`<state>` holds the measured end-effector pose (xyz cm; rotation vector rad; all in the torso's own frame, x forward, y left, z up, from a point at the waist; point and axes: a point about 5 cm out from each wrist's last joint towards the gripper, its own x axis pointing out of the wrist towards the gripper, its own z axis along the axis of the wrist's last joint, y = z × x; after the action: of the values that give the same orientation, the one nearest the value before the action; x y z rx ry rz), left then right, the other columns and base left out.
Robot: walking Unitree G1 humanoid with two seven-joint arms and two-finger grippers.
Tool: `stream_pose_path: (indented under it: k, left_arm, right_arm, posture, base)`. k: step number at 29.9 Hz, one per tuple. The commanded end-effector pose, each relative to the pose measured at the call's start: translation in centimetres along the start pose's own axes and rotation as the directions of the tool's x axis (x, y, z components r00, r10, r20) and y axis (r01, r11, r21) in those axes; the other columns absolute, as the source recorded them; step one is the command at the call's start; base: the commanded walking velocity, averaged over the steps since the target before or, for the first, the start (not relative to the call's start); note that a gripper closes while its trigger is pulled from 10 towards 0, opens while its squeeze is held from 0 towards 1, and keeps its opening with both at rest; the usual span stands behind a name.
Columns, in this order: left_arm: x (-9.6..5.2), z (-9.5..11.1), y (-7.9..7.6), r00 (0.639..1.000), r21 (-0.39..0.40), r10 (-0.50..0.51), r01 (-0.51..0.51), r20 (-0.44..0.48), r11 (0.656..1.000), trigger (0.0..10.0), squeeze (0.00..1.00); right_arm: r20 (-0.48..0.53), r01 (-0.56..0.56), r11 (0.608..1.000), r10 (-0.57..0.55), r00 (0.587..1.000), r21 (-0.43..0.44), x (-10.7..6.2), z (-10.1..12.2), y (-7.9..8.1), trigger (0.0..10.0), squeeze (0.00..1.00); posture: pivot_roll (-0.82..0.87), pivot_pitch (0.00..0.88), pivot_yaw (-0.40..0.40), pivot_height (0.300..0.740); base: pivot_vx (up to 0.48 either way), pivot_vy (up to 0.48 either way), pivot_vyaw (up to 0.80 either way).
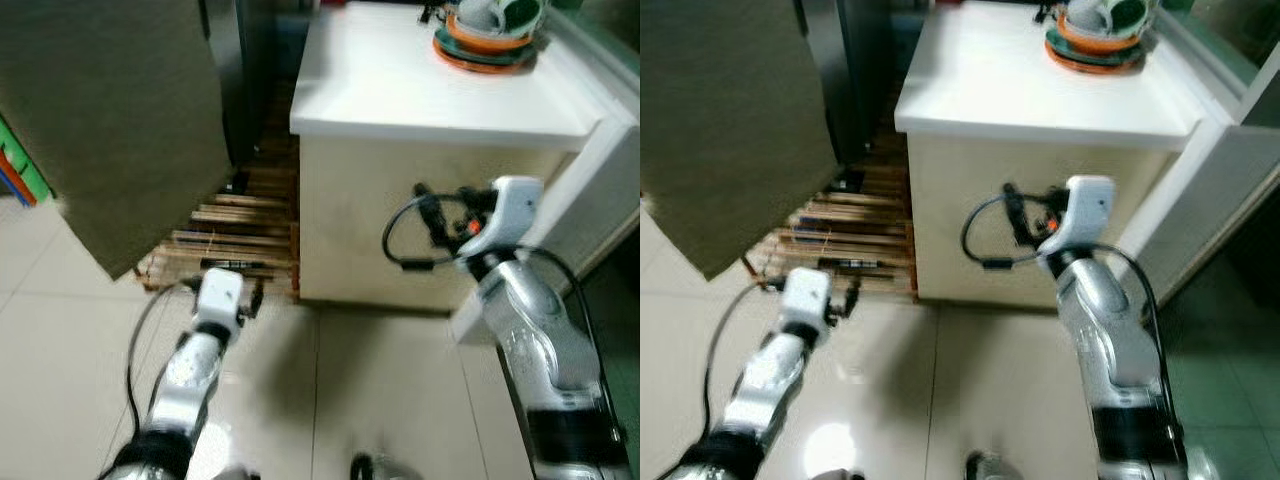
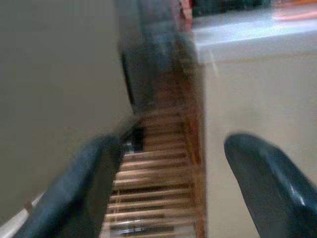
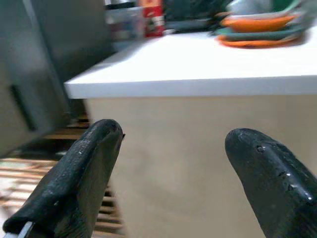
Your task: Restocking fridge
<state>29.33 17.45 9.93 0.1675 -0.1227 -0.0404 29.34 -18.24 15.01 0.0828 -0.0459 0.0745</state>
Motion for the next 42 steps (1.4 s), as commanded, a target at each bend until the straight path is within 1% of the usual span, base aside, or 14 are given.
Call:
stream_pose_path:
  k: [1,4,5,8,14,18,25,29,31,32,34,35,36,42]
  left_arm:
    - [0.5,3.4,0.4,0.994,-0.021,0.032,-0.030,0.106,0.999,10.0,0.00]
    - [1.4,7.4,0.3,0.972,-0.069,0.046,-0.031,0.232,0.997,10.0,0.00]
    - [1.6,8.1,0.4,0.966,-0.087,0.058,-0.037,0.251,0.996,10.0,0.00]
    - [1.8,8.6,0.5,0.966,-0.109,0.080,-0.054,0.246,0.993,10.0,0.00]
    - [1.8,7.9,0.3,0.985,-0.127,0.086,-0.067,0.149,0.990,10.0,0.00]
    - [2.0,7.8,0.9,0.988,-0.152,0.111,-0.094,0.109,0.984,10.0,0.00]
    - [2.4,8.0,1.0,0.989,-0.171,0.111,-0.094,0.093,0.981,10.0,0.00]
    - [2.6,8.1,0.9,0.991,-0.139,0.106,-0.094,0.085,0.986,10.0,0.00]
    - [2.9,8.0,0.9,0.989,-0.065,0.130,-0.126,0.064,0.990,10.0,0.00]
    - [3.0,7.8,0.9,0.989,-0.046,0.141,-0.139,0.046,0.989,10.0,0.00]
    - [3.0,7.9,0.3,0.994,-0.105,0.091,-0.085,0.054,0.991,10.0,0.00]
    - [3.0,7.9,0.3,0.994,-0.105,0.091,-0.085,0.054,0.991,10.0,0.00]
    - [2.9,8.1,-0.1,0.996,-0.145,0.059,-0.049,0.064,0.988,10.0,0.00]
    - [2.9,8.3,-0.1,0.995,-0.171,0.082,-0.070,0.063,0.983,10.0,0.00]
  right_arm:
    - [0.015,0.029,0.998,-0.028,0.999,-0.060,-0.2,-0.4,-0.4,10.0,0.00]
    - [0.005,0.052,0.998,-0.051,0.999,-0.045,0.0,-1.4,-0.4,10.0,0.00]
    - [0.002,0.048,0.998,-0.048,0.999,-0.047,0.1,-1.5,-0.2,10.0,0.00]
    - [0.013,0.039,0.998,-0.038,0.999,-0.054,0.4,-1.7,0.2,10.0,0.00]
    - [0.032,0.020,0.999,-0.019,0.999,-0.050,0.8,-1.9,1.0,10.0,0.00]
    - [0.041,-0.003,0.999,0.004,0.999,-0.045,0.9,-1.9,1.3,10.0,0.00]
    - [0.050,-0.018,0.999,0.020,0.999,-0.031,0.9,-2.2,1.7,10.0,0.00]
    - [0.046,-0.038,0.998,0.040,0.998,-0.040,1.1,-2.2,2.3,10.0,0.00]
    - [0.047,-0.052,0.997,0.055,0.997,-0.048,1.2,-2.2,2.4,10.0,0.00]
    - [0.046,-0.051,0.997,0.053,0.998,-0.049,1.2,-2.2,2.5,10.0,0.00]
    - [0.038,-0.039,0.998,0.041,0.998,-0.048,1.3,-2.4,2.4,10.0,0.00]
    - [0.038,-0.039,0.998,0.041,0.998,-0.048,1.3,-2.4,2.4,10.0,0.00]
    - [0.033,-0.049,0.998,0.050,0.998,-0.044,1.3,-2.4,2.5,10.0,0.00]
    - [0.019,-0.076,0.996,0.077,0.997,-0.039,1.2,-2.7,3.1,10.0,0.00]
  posture:
    - [-0.06,0.000,-0.023,0.740]
    - [-0.05,0.000,-0.033,0.740]
    - [-0.05,0.000,-0.034,0.740]
    - [-0.05,0.000,-0.034,0.740]
    - [-0.05,0.000,-0.028,0.740]
    - [-0.06,0.000,-0.021,0.740]
    - [-0.06,0.000,-0.019,0.740]
    - [-0.07,0.000,-0.017,0.740]
    - [-0.07,0.000,-0.017,0.740]
    - [-0.07,0.000,-0.016,0.740]
    - [-0.07,0.000,-0.016,0.740]
    - [-0.07,0.000,-0.016,0.740]
    - [-0.07,0.000,-0.016,0.740]
    - [-0.07,0.000,-0.011,0.740]
  base:
    - [0.000,0.000,0.00]
    - [0.080,0.000,0.00]
    - [0.240,0.000,0.00]
    - [0.316,0.216,0.00]
    - [0.357,0.319,0.00]
    - [0.356,0.320,0.00]
    - [0.357,0.320,0.22]
    - [0.374,0.301,0.50]
    - [0.000,0.000,0.43]
    - [0.000,0.000,0.43]
    - [0.000,0.000,0.43]
    - [0.000,0.000,0.43]
    - [0.000,0.000,0.46]
    - [0.442,0.000,0.00]
